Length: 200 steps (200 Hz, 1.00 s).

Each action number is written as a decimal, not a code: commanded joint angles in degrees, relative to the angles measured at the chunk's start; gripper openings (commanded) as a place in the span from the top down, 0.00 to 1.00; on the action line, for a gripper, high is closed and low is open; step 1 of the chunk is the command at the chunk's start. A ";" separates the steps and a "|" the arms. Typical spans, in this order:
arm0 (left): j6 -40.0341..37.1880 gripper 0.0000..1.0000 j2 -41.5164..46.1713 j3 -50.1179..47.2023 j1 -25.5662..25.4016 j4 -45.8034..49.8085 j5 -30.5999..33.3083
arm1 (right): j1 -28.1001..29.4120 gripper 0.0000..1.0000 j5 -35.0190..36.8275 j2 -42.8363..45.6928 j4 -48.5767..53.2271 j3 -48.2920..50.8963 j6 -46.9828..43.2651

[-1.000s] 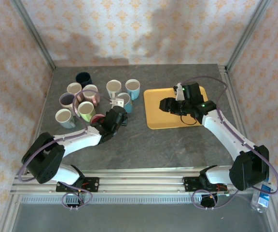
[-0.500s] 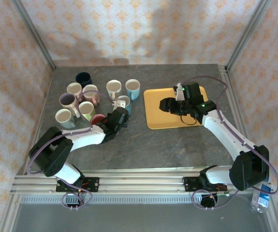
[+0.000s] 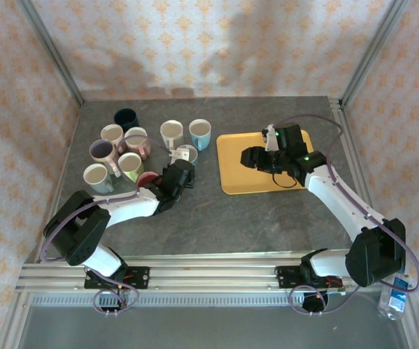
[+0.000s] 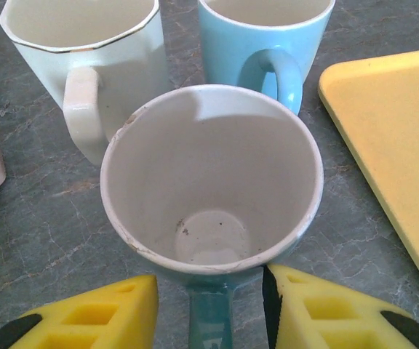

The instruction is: Turn the mug right side up

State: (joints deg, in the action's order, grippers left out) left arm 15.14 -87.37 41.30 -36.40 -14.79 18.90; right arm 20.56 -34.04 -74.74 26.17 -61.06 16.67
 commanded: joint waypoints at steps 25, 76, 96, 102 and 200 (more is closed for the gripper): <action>3.11 0.52 7.67 -0.93 -0.69 1.44 0.65 | -0.73 0.46 2.41 1.21 0.71 -1.34 -1.18; 2.59 0.40 20.68 -1.94 -0.60 8.16 -1.42 | -0.98 0.44 6.00 2.59 -1.89 0.66 -2.64; 0.72 0.32 25.06 -1.38 -0.40 9.43 -2.14 | -1.10 0.42 7.64 3.25 -4.43 2.18 -2.63; -0.02 0.28 26.00 -0.88 -0.14 10.07 -2.42 | -1.07 0.41 8.07 3.34 -4.95 2.47 -2.67; -9.24 0.00 35.34 5.79 11.06 25.31 0.99 | -4.48 0.00 21.79 9.59 -6.70 4.59 -11.75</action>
State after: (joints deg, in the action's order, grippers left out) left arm 11.84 -55.81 46.89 -27.90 6.59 14.66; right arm 18.63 -19.49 -68.93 22.76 -58.96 8.91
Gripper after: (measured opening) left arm 0.998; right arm 0.995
